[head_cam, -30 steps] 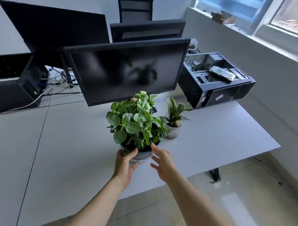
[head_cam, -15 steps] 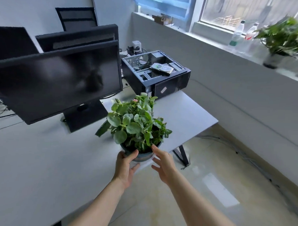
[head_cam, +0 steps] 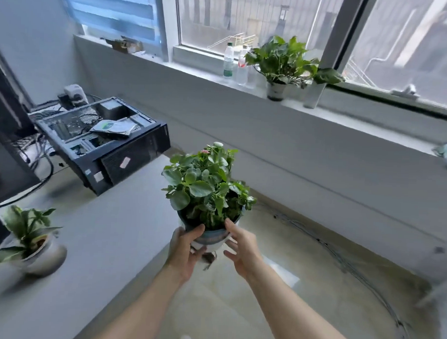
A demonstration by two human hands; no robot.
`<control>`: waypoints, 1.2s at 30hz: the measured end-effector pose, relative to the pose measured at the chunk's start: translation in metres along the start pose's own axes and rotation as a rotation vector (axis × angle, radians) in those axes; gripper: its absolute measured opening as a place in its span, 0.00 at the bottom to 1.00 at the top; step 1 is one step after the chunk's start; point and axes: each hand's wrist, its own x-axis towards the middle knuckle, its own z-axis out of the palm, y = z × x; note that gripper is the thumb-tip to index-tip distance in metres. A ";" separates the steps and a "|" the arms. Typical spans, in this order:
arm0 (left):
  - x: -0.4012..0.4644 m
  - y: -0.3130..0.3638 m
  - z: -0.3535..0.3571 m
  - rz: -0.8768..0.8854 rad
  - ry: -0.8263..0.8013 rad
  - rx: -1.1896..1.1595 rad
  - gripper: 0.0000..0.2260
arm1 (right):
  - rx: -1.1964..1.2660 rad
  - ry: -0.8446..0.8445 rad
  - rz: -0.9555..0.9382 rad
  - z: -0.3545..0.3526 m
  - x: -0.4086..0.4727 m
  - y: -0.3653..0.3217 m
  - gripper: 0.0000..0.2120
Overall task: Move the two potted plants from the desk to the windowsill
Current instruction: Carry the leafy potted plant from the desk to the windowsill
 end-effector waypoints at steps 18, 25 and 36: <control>0.233 0.026 0.321 -0.160 -0.437 0.286 0.32 | 0.304 0.358 -0.202 -0.154 0.149 -0.247 0.16; 0.301 0.021 0.445 -0.200 -0.544 0.329 0.28 | 0.352 0.483 -0.260 -0.217 0.200 -0.339 0.18; 0.385 0.005 0.632 -0.212 -0.546 0.276 0.17 | 0.325 0.506 -0.286 -0.337 0.294 -0.482 0.24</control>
